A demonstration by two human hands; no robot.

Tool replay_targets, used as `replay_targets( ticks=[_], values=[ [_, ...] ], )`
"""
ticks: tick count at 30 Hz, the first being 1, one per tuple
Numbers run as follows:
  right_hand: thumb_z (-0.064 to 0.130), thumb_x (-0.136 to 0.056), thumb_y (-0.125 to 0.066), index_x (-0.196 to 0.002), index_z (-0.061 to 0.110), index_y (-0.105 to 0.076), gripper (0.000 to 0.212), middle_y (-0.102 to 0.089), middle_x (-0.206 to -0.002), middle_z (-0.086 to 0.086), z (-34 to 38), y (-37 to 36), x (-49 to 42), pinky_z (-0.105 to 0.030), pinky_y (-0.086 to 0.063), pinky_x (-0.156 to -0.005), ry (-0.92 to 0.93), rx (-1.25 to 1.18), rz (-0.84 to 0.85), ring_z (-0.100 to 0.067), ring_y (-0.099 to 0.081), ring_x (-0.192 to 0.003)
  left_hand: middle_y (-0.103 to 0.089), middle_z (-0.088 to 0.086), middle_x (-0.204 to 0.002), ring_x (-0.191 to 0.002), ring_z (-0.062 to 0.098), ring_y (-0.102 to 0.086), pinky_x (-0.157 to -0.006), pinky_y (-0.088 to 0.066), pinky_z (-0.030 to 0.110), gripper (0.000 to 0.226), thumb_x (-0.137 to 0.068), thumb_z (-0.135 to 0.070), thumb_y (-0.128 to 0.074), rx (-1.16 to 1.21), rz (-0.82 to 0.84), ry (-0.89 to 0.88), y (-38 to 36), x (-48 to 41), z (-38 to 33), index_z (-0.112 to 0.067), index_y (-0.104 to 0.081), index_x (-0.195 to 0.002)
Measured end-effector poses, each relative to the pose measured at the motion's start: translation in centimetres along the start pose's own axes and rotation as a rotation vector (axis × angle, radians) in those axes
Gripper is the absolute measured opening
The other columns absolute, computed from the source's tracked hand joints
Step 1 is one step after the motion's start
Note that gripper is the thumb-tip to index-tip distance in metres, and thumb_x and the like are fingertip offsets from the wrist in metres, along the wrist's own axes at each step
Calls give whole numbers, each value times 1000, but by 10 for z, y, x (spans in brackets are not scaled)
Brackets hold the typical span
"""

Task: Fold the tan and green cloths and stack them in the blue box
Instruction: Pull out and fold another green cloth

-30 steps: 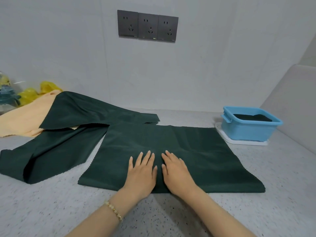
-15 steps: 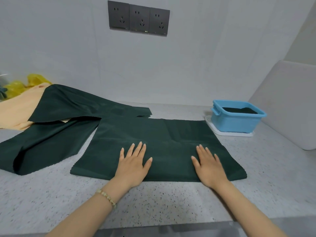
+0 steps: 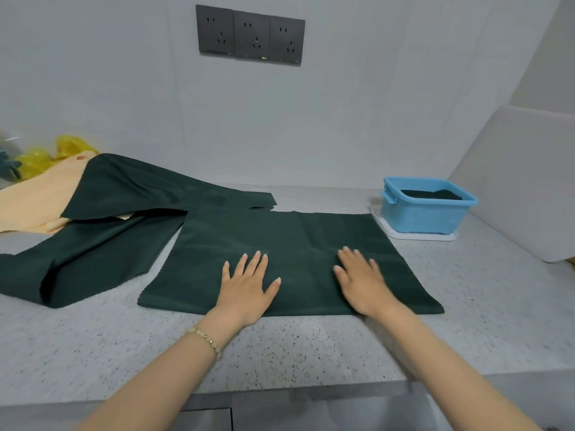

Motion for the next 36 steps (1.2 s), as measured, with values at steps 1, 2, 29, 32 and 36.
replay_targets(
  ticks=[1,2,29,32,36],
  values=[
    [32,-104,-21,-152,17,-14,51,-5,-160,2,24,-8,-2,-38,1,-118,49,-11,18,-15,-2,-147,7,-8,-160,-147,17,9,-117,9,47,67,-97,-57,-11,3,4,1,0,0,0,-24,4,-153],
    [30,-104,-21,-152,18,-14,50,-5,-160,2,45,-16,-5,-38,1,-118,91,-16,36,-15,-1,-147,7,-8,-160,-147,17,9,-117,9,47,67,-97,-57,-11,6,6,4,-1,0,0,-24,4,-153],
    [47,-99,-33,-151,29,-17,58,-3,-160,5,56,-3,-62,-41,-2,-118,137,-102,46,-16,-1,-147,-7,0,-161,-148,22,-1,-118,2,43,69,-96,-62,-17,-50,30,152,60,-38,92,-24,-11,-153],
    [41,-96,-47,-151,22,-19,64,-10,-159,0,38,19,-101,-37,-12,-119,137,-138,48,-17,-9,-147,-13,-1,-160,-147,20,-6,-119,-2,40,64,-98,-55,-25,-55,0,19,71,-78,67,-21,-16,-152],
    [32,-94,-55,-150,16,-21,68,-18,-157,-3,7,21,-145,-37,-18,-118,81,-154,94,-19,-18,-145,-16,0,-159,-146,19,-12,-119,-7,38,64,-99,-50,-34,-47,31,-20,64,-125,64,-19,-17,-152]
  ],
)
Point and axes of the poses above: each hand's wrist, its own x-axis away from the middle knuckle, its own y-axis out of the back of the hand, z = x × y, the point moved 10 cm from there along -x, towards the middle knuckle
